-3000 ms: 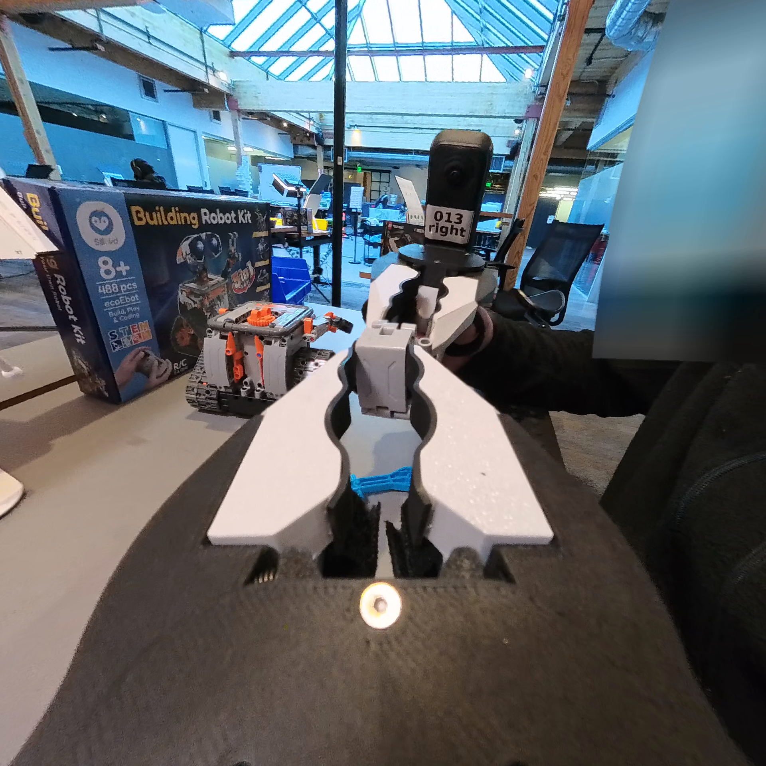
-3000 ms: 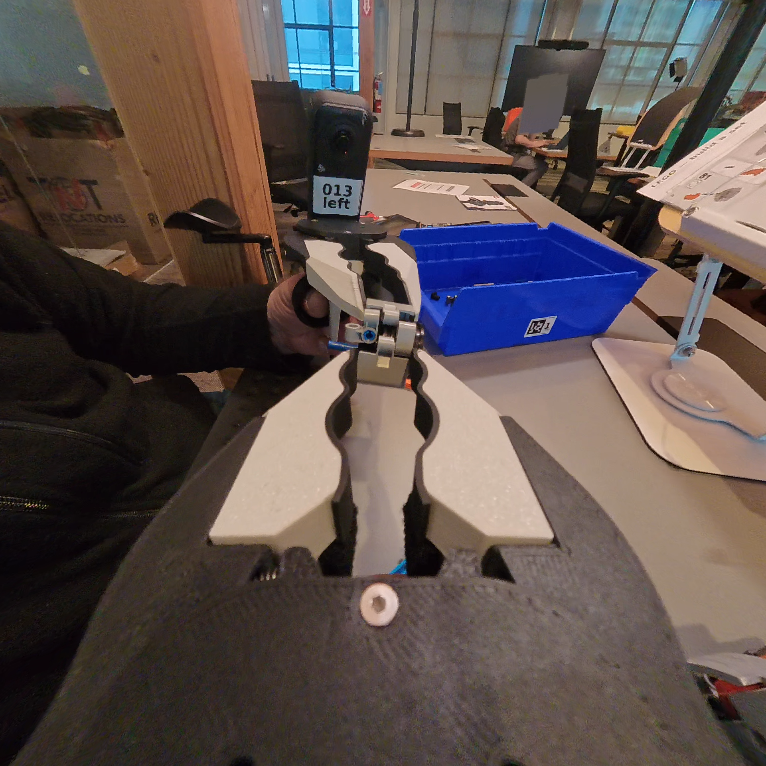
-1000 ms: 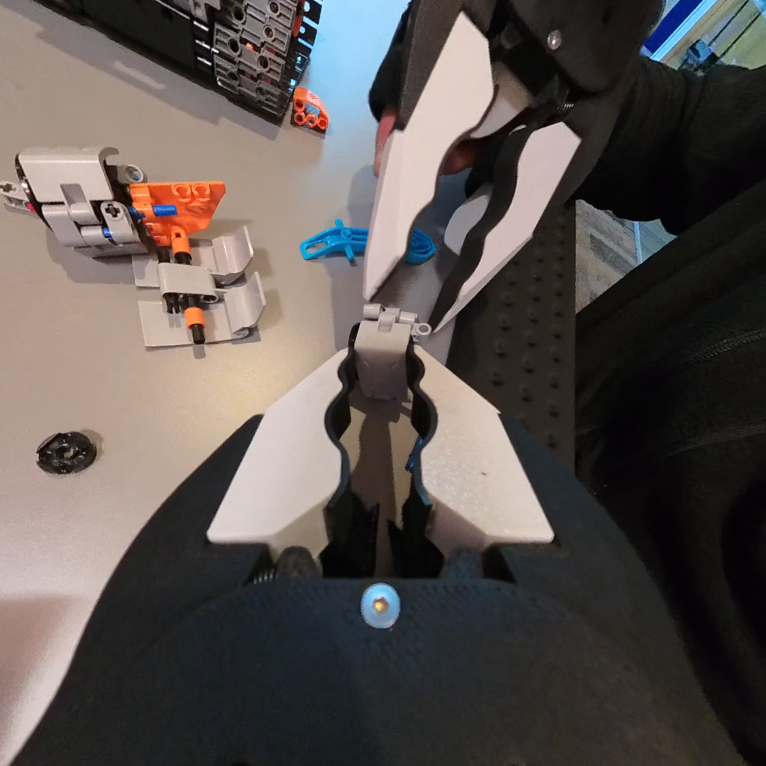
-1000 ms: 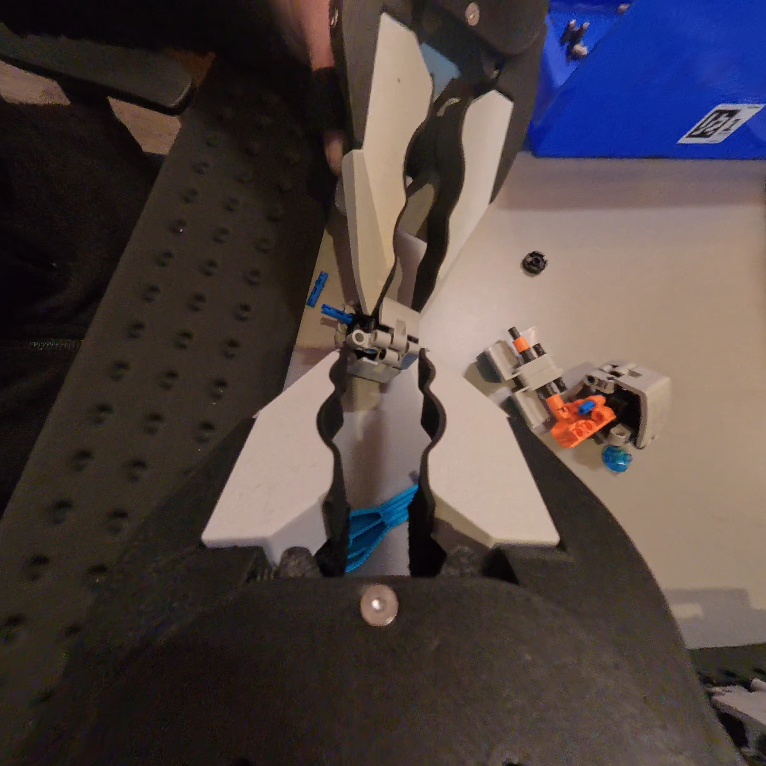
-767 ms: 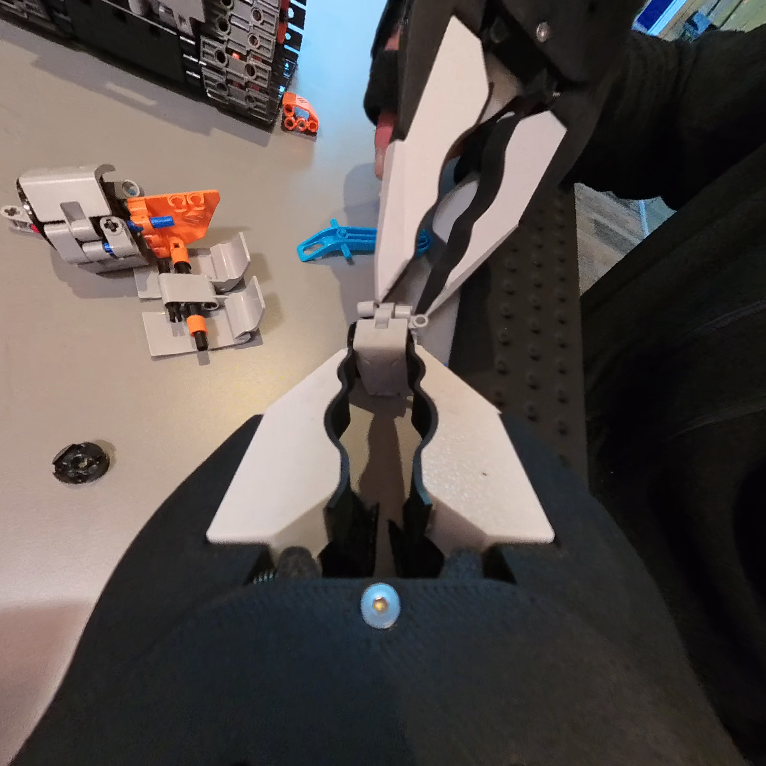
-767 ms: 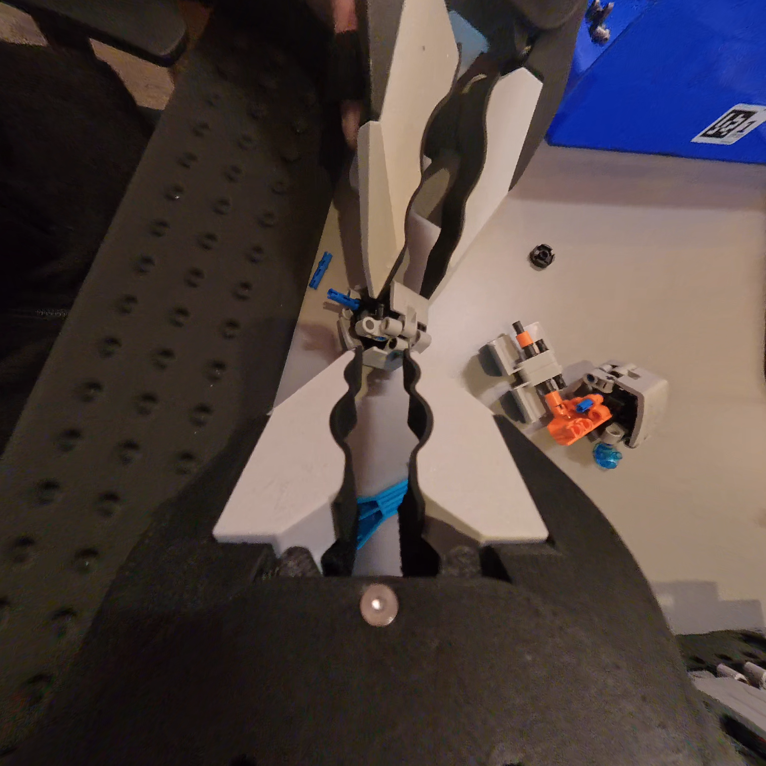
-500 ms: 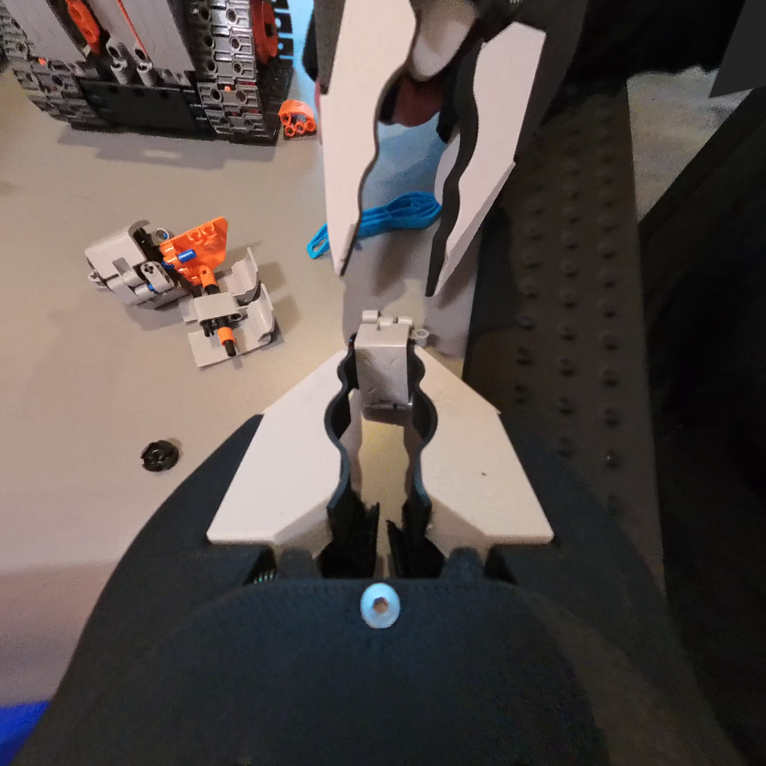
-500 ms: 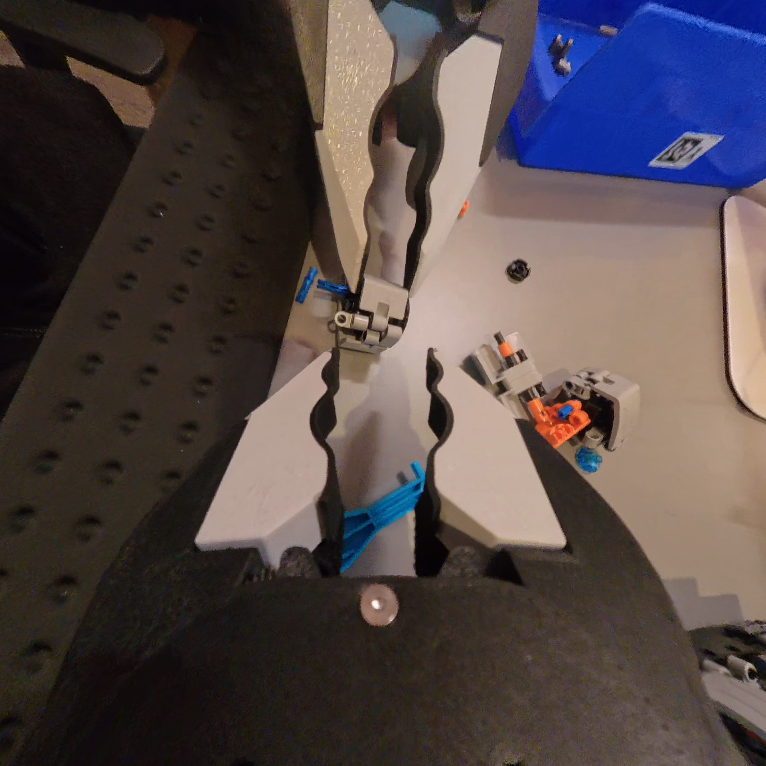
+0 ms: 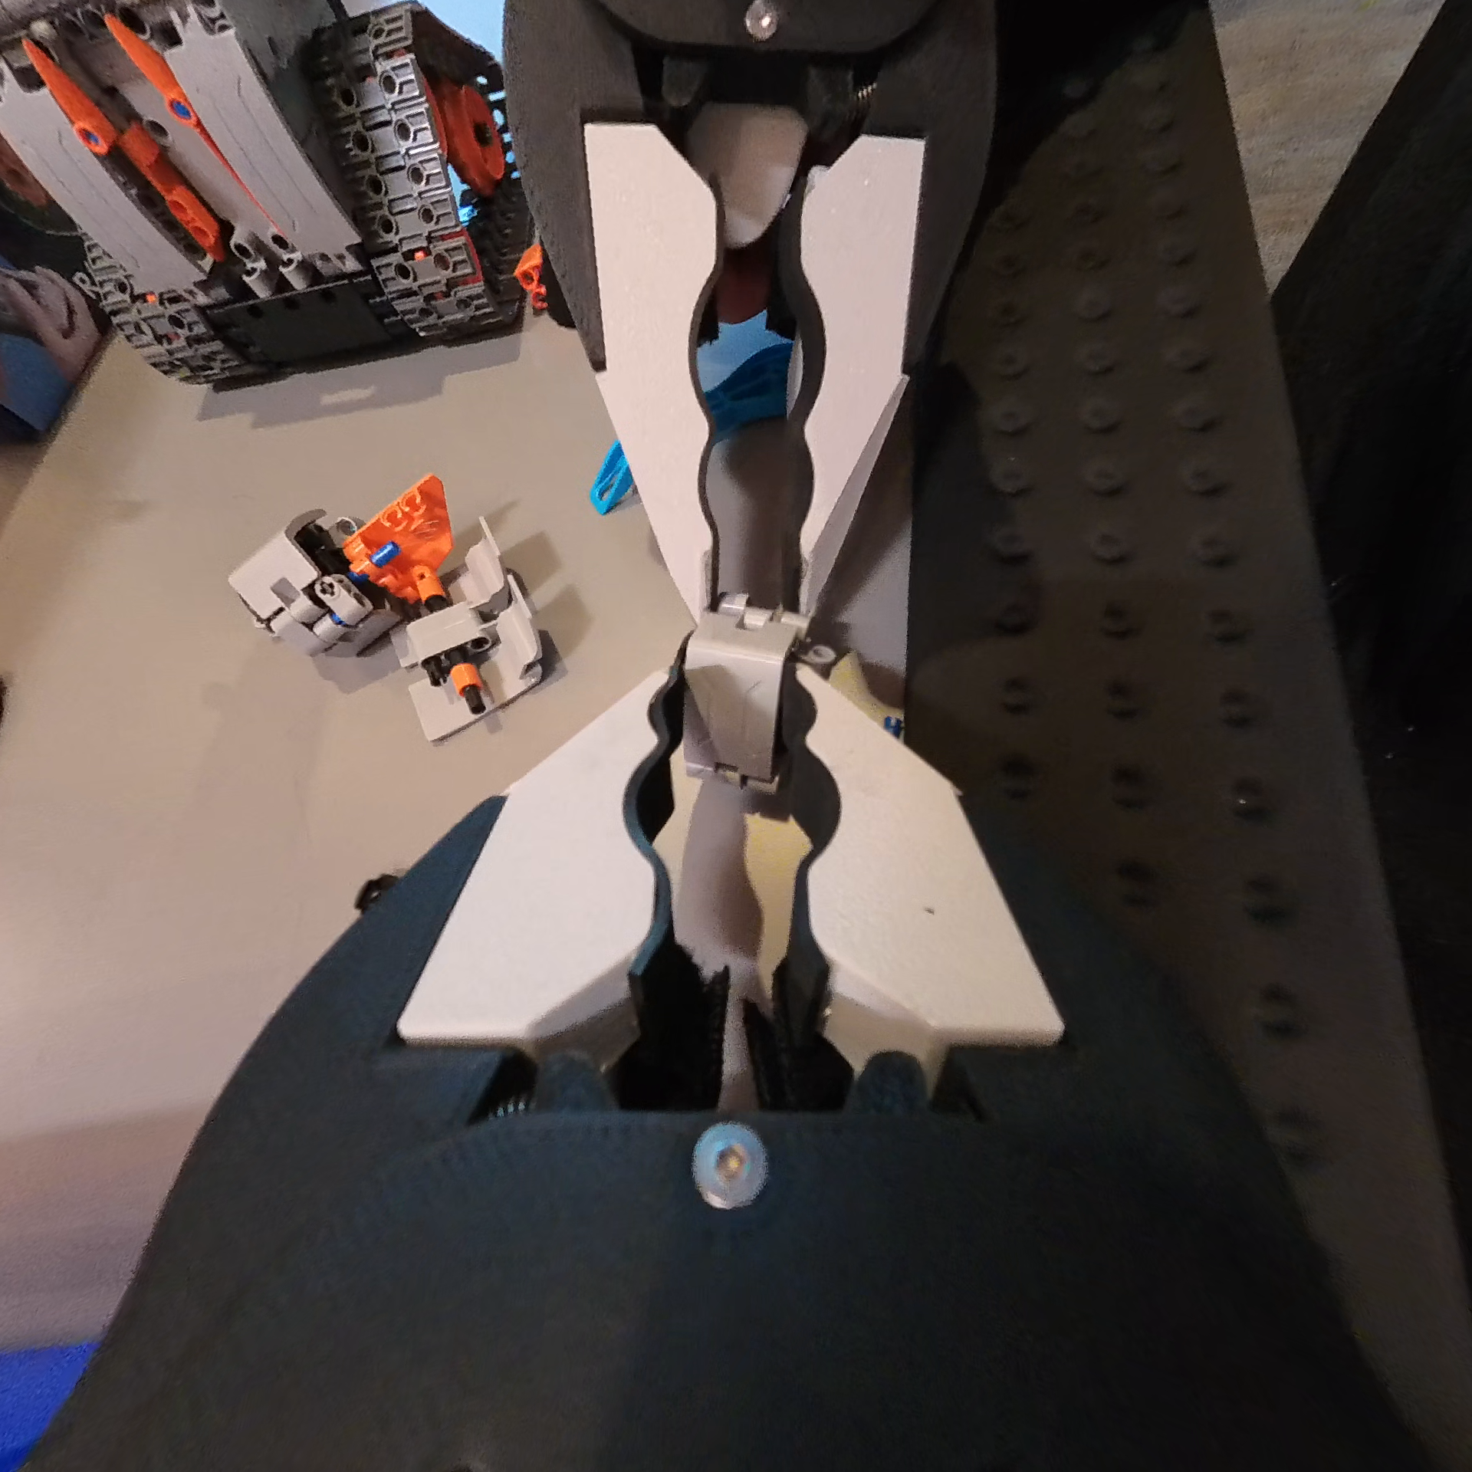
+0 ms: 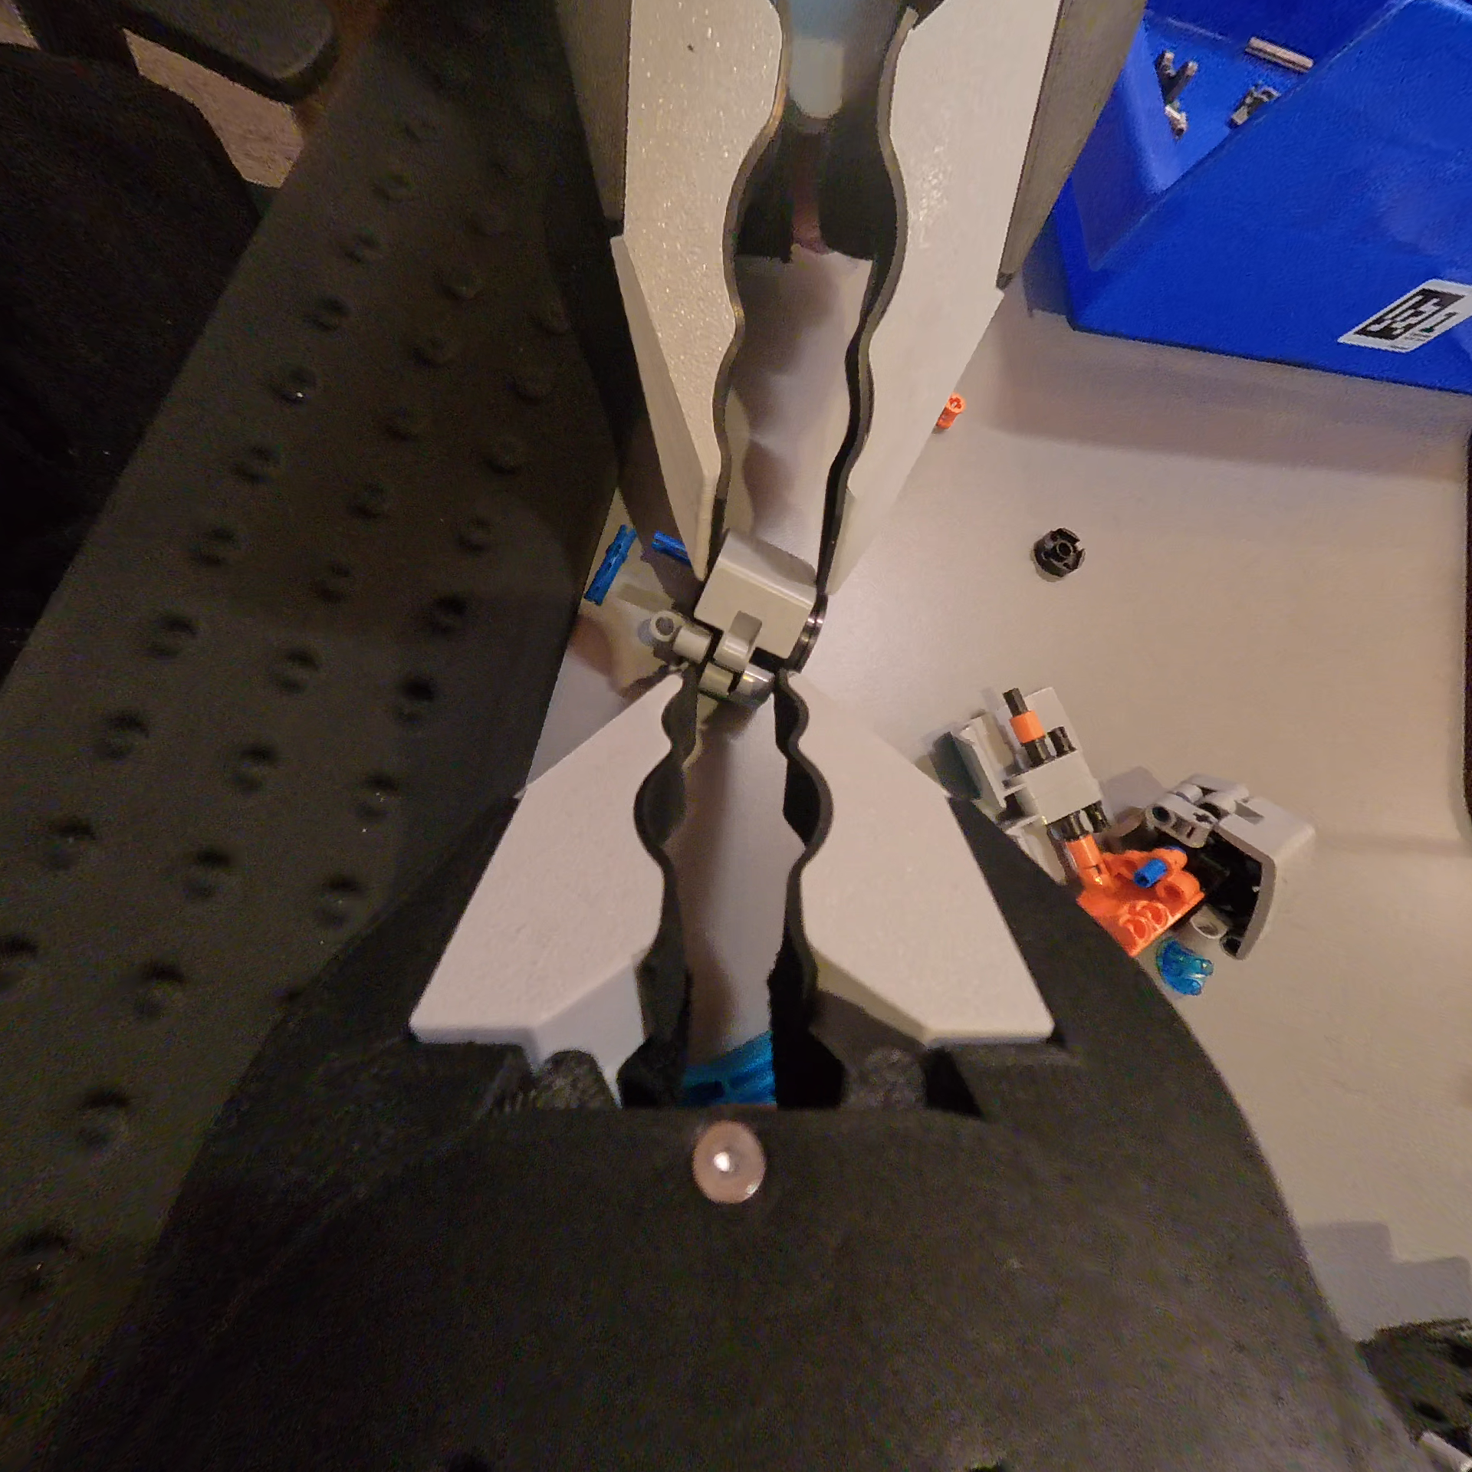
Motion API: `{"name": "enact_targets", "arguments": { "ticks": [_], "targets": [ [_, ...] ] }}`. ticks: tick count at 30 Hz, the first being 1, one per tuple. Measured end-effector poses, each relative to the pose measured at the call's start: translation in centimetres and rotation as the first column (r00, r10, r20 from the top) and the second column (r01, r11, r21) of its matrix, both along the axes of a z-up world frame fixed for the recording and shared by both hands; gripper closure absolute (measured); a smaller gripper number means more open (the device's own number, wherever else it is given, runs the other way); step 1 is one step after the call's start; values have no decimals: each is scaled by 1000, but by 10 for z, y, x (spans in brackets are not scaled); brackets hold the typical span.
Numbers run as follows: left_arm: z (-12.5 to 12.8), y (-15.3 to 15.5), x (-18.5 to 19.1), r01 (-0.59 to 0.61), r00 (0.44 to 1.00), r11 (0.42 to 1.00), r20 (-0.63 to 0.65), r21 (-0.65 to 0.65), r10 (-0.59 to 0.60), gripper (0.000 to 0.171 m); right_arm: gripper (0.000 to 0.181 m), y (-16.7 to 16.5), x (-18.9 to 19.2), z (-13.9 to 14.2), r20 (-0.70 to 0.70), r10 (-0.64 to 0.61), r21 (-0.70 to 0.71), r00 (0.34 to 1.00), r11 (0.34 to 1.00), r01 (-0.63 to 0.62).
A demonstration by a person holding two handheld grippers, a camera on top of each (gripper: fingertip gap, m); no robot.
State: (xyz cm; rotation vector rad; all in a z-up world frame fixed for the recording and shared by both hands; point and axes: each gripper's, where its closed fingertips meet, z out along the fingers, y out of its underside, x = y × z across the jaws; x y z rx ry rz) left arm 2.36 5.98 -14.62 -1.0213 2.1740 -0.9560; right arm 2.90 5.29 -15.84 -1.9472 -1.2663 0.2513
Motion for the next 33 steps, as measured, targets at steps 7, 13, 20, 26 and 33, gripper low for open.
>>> {"name": "enact_targets", "arguments": {
  "ticks": [7, 13, 20, 26, 33],
  "targets": [
    [1, 25, 2, -111, 993, 990, -24, 85, 113, 150, 181, 3, 9, 0, 1, -54, -11, 999, 999, 54],
    [4, 17, -26, -103, 988, 991, -106, 89, 113, 143, 176, 1, 8, 2, -11, -50, -14, 999, 999, 50],
    [-28, -8, -36, 21, 957, 999, -290, 50, -5, 168, 174, -6, 1, 0, -14, -3, -33, 1000, 999, 2],
    [-27, -15, -38, 82, 939, 995, -331, -59, -96, 170, 173, -7, 2, 0, -30, -1, -43, 1000, 999, -1],
    [-29, -20, -36, 122, 925, 987, -349, -107, -152, 171, 172, -7, 3, 0, -42, -3, -50, 999, 999, 1]
  ]
}}
